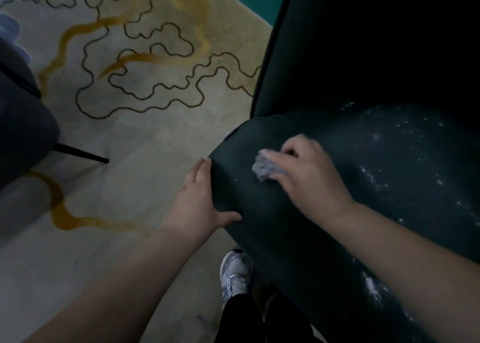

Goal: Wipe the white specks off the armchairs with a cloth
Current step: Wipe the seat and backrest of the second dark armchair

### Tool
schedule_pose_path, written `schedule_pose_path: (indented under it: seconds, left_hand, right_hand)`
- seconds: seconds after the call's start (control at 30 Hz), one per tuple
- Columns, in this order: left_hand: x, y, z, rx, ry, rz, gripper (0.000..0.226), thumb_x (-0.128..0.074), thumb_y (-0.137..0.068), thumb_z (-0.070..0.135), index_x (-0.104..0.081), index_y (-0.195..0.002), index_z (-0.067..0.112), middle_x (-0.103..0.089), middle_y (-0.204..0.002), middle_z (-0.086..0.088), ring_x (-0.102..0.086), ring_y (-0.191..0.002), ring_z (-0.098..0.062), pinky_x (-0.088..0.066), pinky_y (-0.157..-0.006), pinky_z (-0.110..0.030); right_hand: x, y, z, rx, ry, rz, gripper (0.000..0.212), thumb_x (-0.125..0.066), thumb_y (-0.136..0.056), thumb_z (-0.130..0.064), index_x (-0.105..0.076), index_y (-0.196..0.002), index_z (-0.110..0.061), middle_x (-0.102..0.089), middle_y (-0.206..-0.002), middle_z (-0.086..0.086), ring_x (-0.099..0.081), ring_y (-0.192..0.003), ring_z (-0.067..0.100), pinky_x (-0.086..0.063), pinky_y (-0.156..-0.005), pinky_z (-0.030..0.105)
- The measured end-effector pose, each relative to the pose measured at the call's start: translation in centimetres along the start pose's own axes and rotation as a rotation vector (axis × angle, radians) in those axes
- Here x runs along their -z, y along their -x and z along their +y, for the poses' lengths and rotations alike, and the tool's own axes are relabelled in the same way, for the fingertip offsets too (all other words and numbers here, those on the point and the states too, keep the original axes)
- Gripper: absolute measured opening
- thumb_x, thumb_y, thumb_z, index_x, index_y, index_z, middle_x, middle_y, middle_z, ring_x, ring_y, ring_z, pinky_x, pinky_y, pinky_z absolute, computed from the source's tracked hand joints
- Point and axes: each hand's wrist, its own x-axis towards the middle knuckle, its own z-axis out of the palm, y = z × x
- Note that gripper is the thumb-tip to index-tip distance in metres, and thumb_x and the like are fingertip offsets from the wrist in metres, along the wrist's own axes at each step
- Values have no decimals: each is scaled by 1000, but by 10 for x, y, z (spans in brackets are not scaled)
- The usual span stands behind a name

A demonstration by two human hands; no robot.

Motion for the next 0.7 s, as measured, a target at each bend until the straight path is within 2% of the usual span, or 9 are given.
schedule_pose_path:
  seconds: [0.13,0.2,0.3,0.4,0.47,0.6,0.63,0.7]
  left_hand:
    - [0,0,0,19,18,8,125,-89,-60,41,-10,-153,15,-11,-160,-1,-18,-145,-16,-17,-114,-23]
    - [-2,0,0,30,24,10,125,-89,-60,40,-10,-153,14,-10,-160,-2,-18,-145,-16,-16,-113,-21]
    - [-3,2,-1,31,25,19,124,-89,-60,37,-11,-153,12,-11,-160,-3,-16,-145,-16,-14,-112,-18]
    - [-2,5,-2,33,26,9,125,-89,-60,39,-11,-153,12,-11,-160,-3,-16,-145,-15,-13,-112,-18]
    - [-3,5,-1,35,24,0,125,-88,-60,41,-10,-153,12,-10,-160,-2,-16,-145,-15,-12,-111,-17]
    - [-5,2,8,26,-1,45,127,-86,-59,49,-9,-153,13,-9,-160,-1,-11,-146,-15,-9,-115,-22]
    - [-6,0,11,14,-19,60,127,-86,-59,50,-9,-153,14,-9,-160,0,-10,-146,-16,-8,-116,-23]
    - [-8,-3,17,-16,-53,81,127,-84,-59,54,-9,-153,16,-9,-160,1,-10,-145,-16,-8,-117,-25]
  right_hand:
    - [-9,-40,2,-217,-22,111,39,-68,-86,-23,-62,-125,-20,-48,-107,9,-45,-100,28,-45,-85,45]
    - [-22,-52,-18,-179,-30,61,38,-63,-86,-31,-61,-124,-25,-47,-110,5,-44,-101,25,-45,-87,44]
    - [-32,-26,-39,17,-51,-150,38,-48,-86,-43,-56,-121,-36,-45,-109,0,-43,-98,21,-46,-80,42]
    - [-13,3,-26,187,-37,-171,30,-65,-83,-28,-68,-112,-32,-53,-101,6,-50,-90,29,-46,-71,41]
    - [-2,0,-7,149,-26,-126,29,-67,-81,-23,-71,-110,-27,-54,-96,8,-50,-88,30,-47,-71,41]
    - [-1,-36,3,-111,-25,29,36,-69,-84,-19,-67,-119,-24,-50,-102,7,-45,-99,28,-44,-85,43]
    - [-2,-37,-2,-109,-12,22,36,-67,-85,-20,-66,-120,-25,-49,-104,7,-44,-100,27,-43,-85,42]
    - [-2,-19,-7,14,19,-31,35,-66,-83,-22,-67,-118,-26,-50,-103,7,-45,-96,26,-44,-79,41]
